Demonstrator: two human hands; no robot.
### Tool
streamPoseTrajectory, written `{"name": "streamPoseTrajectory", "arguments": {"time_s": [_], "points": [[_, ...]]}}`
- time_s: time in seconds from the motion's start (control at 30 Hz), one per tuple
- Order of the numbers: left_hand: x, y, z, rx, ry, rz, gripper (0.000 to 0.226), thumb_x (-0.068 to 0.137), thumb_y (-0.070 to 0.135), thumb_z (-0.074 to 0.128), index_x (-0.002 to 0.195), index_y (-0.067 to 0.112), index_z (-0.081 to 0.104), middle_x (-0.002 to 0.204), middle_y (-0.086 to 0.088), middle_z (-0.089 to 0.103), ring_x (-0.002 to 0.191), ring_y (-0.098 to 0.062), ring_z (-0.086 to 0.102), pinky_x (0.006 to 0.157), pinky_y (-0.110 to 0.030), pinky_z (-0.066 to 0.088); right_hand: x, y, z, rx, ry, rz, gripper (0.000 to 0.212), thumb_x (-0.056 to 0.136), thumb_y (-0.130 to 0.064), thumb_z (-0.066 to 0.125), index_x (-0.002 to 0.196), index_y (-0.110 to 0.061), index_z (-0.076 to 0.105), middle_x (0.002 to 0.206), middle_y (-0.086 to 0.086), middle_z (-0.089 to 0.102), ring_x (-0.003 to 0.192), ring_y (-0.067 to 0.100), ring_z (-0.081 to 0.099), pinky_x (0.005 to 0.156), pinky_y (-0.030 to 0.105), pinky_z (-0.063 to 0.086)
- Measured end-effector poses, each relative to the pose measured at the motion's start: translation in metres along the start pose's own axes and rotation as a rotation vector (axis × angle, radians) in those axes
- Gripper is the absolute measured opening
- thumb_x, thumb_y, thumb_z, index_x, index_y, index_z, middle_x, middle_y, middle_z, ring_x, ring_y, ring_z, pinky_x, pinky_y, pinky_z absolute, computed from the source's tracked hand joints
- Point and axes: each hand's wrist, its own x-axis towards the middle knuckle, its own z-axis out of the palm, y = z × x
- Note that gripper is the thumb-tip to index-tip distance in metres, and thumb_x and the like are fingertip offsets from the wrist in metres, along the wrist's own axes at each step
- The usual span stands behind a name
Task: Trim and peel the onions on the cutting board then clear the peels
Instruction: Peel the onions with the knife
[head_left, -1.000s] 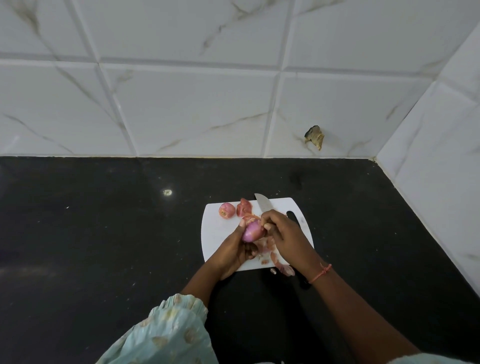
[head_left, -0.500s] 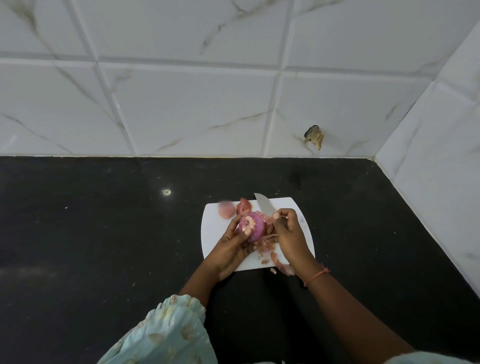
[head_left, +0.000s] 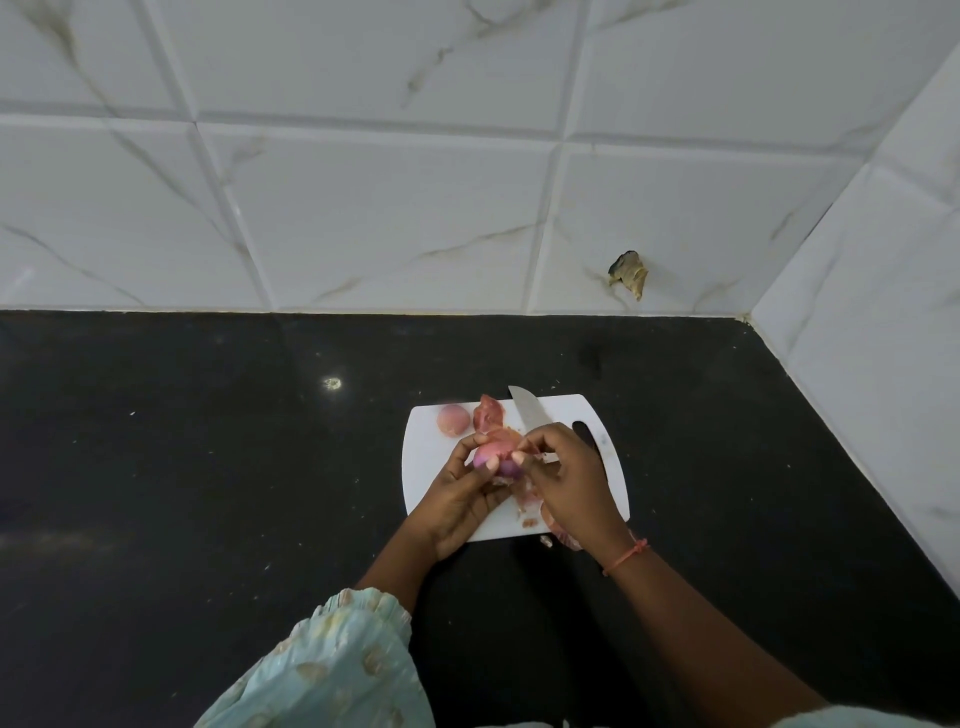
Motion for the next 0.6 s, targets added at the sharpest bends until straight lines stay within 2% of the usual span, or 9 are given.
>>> {"name": "streamPoseTrajectory", "arguments": {"time_s": [0.07, 0.17, 0.27, 0.37, 0.47, 0.53, 0.6], "points": [[0.001, -0.001, -0.001, -0.018, 0.021, -0.012, 0.047, 0.089, 0.006, 0.067, 0.133, 0.011, 0.049, 0.124, -0.023, 0.067, 0.116, -0.035, 0.063, 0.103, -0.044, 0.052, -0.001, 0.001, 0.002, 0.039, 0.029, 0.048, 0.005, 0.088, -0.009, 0.069, 0.087, -0.012, 0.065, 0.084, -0.011, 0.062, 0.088, -0.004, 0.058, 0.073, 0.010, 0.045], [0.002, -0.002, -0.003, -0.028, 0.023, -0.013, 0.050, 0.085, -0.001, 0.069, 0.130, 0.012, 0.051, 0.120, -0.021, 0.069, 0.111, -0.033, 0.068, 0.101, -0.044, 0.053, -0.001, 0.004, 0.003, 0.134, 0.091, 0.171, 0.005, 0.091, -0.014, 0.066, 0.088, -0.017, 0.064, 0.086, -0.009, 0.064, 0.085, 0.003, 0.061, 0.075, 0.019, 0.050], [0.002, -0.002, -0.002, 0.001, 0.013, -0.007, 0.054, 0.081, -0.009, 0.070, 0.127, 0.013, 0.053, 0.123, -0.020, 0.067, 0.111, -0.032, 0.068, 0.094, -0.038, 0.059, 0.003, 0.010, 0.002, 0.211, 0.138, 0.322, 0.006, 0.093, -0.016, 0.061, 0.088, -0.019, 0.060, 0.090, -0.002, 0.065, 0.086, 0.011, 0.064, 0.073, 0.023, 0.049], [0.003, -0.003, -0.003, 0.031, 0.004, -0.003, 0.055, 0.082, -0.012, 0.069, 0.128, 0.013, 0.052, 0.132, -0.024, 0.060, 0.115, -0.033, 0.067, 0.090, -0.035, 0.059, 0.008, 0.012, -0.002, 0.272, 0.185, 0.409, 0.002, 0.091, -0.013, 0.061, 0.089, -0.013, 0.059, 0.092, 0.004, 0.067, 0.089, 0.021, 0.066, 0.076, 0.031, 0.054], [0.003, -0.003, -0.004, 0.066, -0.006, 0.001, 0.072, 0.068, 0.000, 0.084, 0.131, 0.012, 0.051, 0.133, -0.023, 0.060, 0.119, -0.033, 0.065, 0.089, -0.034, 0.059, 0.008, 0.017, -0.003, 0.255, 0.221, 0.454, 0.005, 0.088, -0.013, 0.062, 0.088, -0.017, 0.060, 0.091, 0.002, 0.066, 0.088, 0.023, 0.066, 0.076, 0.033, 0.055], [0.004, -0.005, -0.003, 0.064, -0.006, 0.015, 0.085, 0.057, 0.011, 0.097, 0.129, 0.010, 0.053, 0.124, -0.018, 0.067, 0.114, -0.030, 0.067, 0.087, -0.032, 0.059, 0.008, 0.019, -0.003, 0.319, 0.267, 0.512, 0.011, 0.082, -0.017, 0.064, 0.085, -0.027, 0.060, 0.092, 0.004, 0.068, 0.089, 0.025, 0.068, 0.080, 0.047, 0.057], [0.004, -0.006, -0.003, 0.053, -0.012, 0.034, 0.091, 0.052, 0.021, 0.101, 0.128, 0.006, 0.053, 0.120, -0.016, 0.069, 0.112, -0.027, 0.068, 0.088, -0.030, 0.058, 0.007, 0.020, -0.006, 0.295, 0.289, 0.494, 0.022, 0.079, -0.006, 0.063, 0.087, -0.026, 0.060, 0.095, 0.003, 0.068, 0.090, 0.022, 0.068, 0.083, 0.049, 0.056]]}}
